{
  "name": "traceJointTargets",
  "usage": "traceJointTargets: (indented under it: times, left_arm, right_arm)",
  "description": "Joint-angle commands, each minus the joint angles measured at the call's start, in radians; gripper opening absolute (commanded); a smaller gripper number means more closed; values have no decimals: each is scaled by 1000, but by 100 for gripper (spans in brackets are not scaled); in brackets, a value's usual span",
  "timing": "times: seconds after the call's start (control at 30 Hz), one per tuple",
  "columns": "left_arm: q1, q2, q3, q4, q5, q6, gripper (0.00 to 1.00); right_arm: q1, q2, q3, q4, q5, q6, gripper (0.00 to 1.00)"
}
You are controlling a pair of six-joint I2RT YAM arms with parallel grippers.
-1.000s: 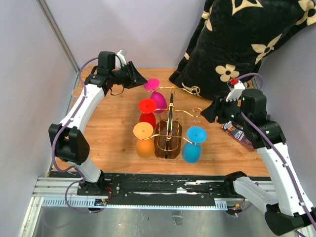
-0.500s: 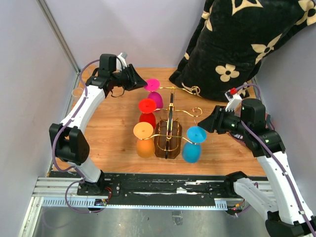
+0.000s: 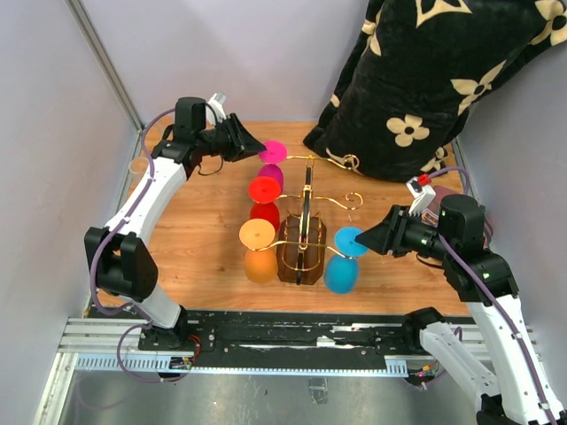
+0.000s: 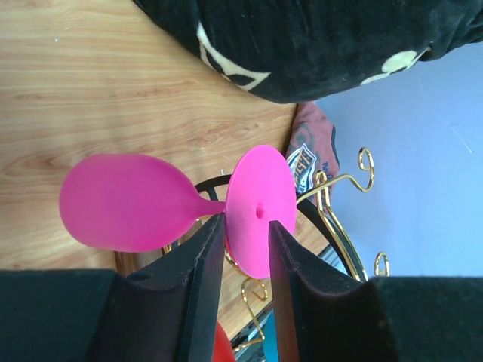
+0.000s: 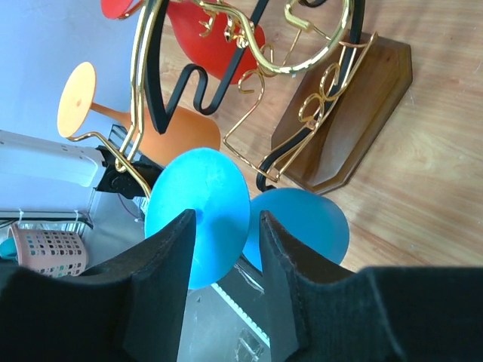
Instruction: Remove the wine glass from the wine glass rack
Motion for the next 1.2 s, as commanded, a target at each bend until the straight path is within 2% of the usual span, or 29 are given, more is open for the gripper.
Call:
traceJointTargets:
  times: [0.0,0.27,0.4,0.5,0.53,0.73,0.87,1.03,1.17]
  left_arm:
    - [-4,-35,-3,32,28,-7,35]
    - [-5,-21,-37,69,60,-29,31]
    - [-5,-17,-51,84,79,-34,18]
    - [-6,-12,-52,91,89,-39,2]
    - [-6,-14,-50,92,89,-39,1]
    - [-5,-32,-54,148,108,-80,1]
    - [-4,-32,-67,196,156,-142,1]
    - [-3,-49,-28,104,103,-76,1]
    - [5,-73,-21,94,33,-51,1]
  right_arm:
    - [-12,-36,-29,-25,29,18,42]
    - [-11,-42,-44,2,-21,37,39]
    - [-12,-48,-57,19,-46,47,36]
    - [-12,-54,-68,35,-55,60,32]
    - [-12,-56,-67,36,-53,62,30]
    - [-12,-74,-70,42,-49,79,19]
    - [-12,-80,-70,41,-40,78,18]
    - [-12,-83,-74,41,-34,73,19]
    - [-12,-84,-82,43,-34,73,19]
